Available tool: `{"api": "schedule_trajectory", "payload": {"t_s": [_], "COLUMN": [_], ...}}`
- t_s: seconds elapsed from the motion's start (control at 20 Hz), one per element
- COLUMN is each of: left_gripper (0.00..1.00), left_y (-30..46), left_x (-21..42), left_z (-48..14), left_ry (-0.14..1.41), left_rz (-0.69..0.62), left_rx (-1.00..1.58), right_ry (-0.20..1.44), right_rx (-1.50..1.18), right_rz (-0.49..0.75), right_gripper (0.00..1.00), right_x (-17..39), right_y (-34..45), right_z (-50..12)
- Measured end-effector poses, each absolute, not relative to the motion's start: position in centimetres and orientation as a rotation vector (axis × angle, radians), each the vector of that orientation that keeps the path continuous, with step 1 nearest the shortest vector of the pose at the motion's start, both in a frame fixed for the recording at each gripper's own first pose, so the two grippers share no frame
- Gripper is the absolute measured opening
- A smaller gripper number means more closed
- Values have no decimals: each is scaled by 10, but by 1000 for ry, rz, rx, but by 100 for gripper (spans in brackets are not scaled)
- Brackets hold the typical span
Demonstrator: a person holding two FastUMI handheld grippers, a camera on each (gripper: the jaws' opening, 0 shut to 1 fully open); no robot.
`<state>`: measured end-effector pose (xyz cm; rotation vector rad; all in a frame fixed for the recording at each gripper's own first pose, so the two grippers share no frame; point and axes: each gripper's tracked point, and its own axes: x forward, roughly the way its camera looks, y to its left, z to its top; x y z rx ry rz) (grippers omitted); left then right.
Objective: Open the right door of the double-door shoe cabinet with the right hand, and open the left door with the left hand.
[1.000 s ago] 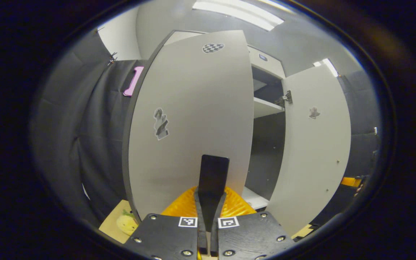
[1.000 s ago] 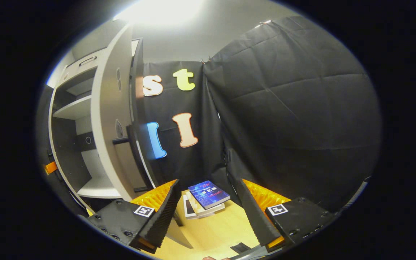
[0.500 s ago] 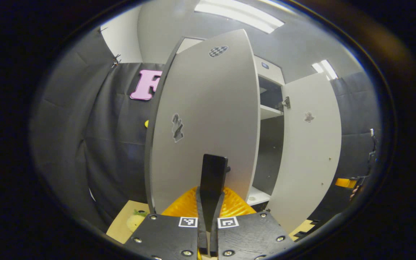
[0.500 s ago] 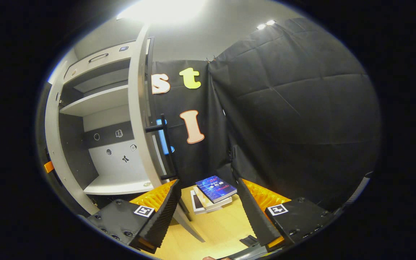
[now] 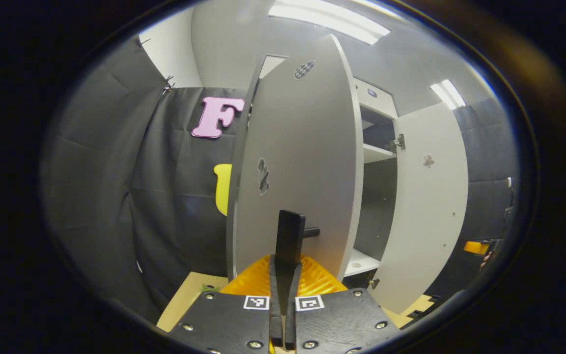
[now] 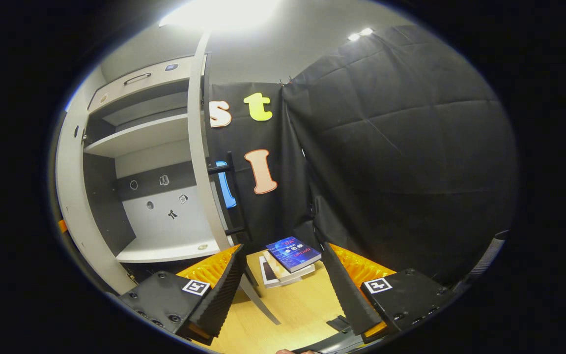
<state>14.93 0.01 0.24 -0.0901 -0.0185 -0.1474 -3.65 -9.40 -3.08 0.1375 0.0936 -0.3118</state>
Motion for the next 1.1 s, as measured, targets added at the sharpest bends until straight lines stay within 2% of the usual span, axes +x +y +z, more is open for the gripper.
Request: {"api": "schedule_trajectory", "payload": {"t_s": [0.15,0.2,0.4,0.45,0.55,0.6,0.65,0.75,0.8,0.85,0.9,1.0,1.05,1.1], "left_gripper": [4,4,3,0,1,1,0,1,1,0,1,1,1,0], "left_y": [27,35,94,103,91,94,94,94,94,94,95,95,94,96], "left_x": [143,141,138,139,136,136,136,138,137,136,134,129,127,125], "left_z": [5,5,4,3,2,0,-1,-5,-6,-6,-6,0,4,7], "left_ry": [-31,-35,-42,-39,-33,-31,-28,-21,-16,-11,-9,-11,-14,-19], "left_rz": [-88,-74,12,6,-69,-65,-61,-41,-36,-29,-17,-13,-16,-17], "left_rx": [-46,-33,-42,-57,-170,-181,-172,-168,-162,-155,-144,-126,-120,-112], "right_ry": [103,100,92,90,93,95,96,98,100,104,106,107,110,113], "right_rx": [142,146,142,136,123,118,114,109,105,103,103,113,116,114], "right_rz": [-329,-335,-341,-339,-331,-325,-319,-302,-294,-287,-281,-259,-248,-239], "right_gripper": [92,98,98,98,98,98,92,92,98,98,92,92,98,98], "right_x": [-49,-53,-63,-63,-62,-64,-65,-68,-70,-72,-76,-86,-85,-84], "right_y": [-97,-98,-95,-95,-94,-93,-92,-88,-86,-82,-76,-67,-65,-62], "right_z": [-36,-35,-31,-30,-32,-32,-31,-31,-30,-30,-33,-32,-33,-31]}}
